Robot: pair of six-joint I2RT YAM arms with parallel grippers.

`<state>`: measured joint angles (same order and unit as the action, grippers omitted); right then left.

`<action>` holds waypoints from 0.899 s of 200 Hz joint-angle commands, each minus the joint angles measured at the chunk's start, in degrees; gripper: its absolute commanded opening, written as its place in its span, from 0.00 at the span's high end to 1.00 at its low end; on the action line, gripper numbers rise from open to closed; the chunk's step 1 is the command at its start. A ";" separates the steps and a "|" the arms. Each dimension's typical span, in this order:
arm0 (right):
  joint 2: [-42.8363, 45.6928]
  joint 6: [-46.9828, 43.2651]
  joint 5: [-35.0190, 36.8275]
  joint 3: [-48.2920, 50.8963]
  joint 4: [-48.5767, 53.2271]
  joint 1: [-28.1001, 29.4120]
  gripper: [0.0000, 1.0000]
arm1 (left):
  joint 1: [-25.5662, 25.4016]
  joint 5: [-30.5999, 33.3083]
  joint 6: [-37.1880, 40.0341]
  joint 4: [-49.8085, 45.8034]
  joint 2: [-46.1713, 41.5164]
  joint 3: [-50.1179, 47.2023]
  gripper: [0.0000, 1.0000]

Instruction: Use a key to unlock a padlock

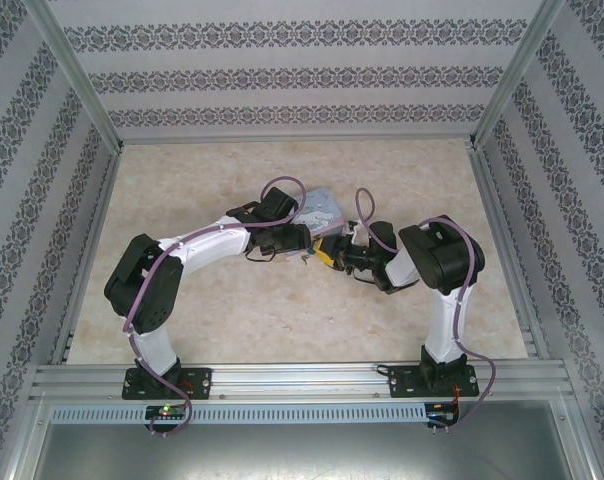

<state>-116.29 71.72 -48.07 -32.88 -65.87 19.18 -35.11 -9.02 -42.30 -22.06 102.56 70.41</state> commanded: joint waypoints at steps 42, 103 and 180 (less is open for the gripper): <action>4.40 -6.76 8.81 4.47 3.18 0.70 0.44 | 0.70 0.13 1.02 0.14 -0.72 -0.65 0.26; 5.79 -10.07 14.81 5.29 7.41 2.96 0.38 | 2.36 -0.41 0.51 0.53 -1.38 -0.01 0.26; 5.28 -9.36 27.10 3.14 13.04 8.90 0.33 | 5.52 -3.24 0.12 1.23 -1.40 0.34 0.26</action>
<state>-108.75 64.07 -28.99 -29.43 -63.42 26.24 -30.70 -10.96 -42.37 -21.78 102.50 70.26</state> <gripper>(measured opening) 0.659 0.740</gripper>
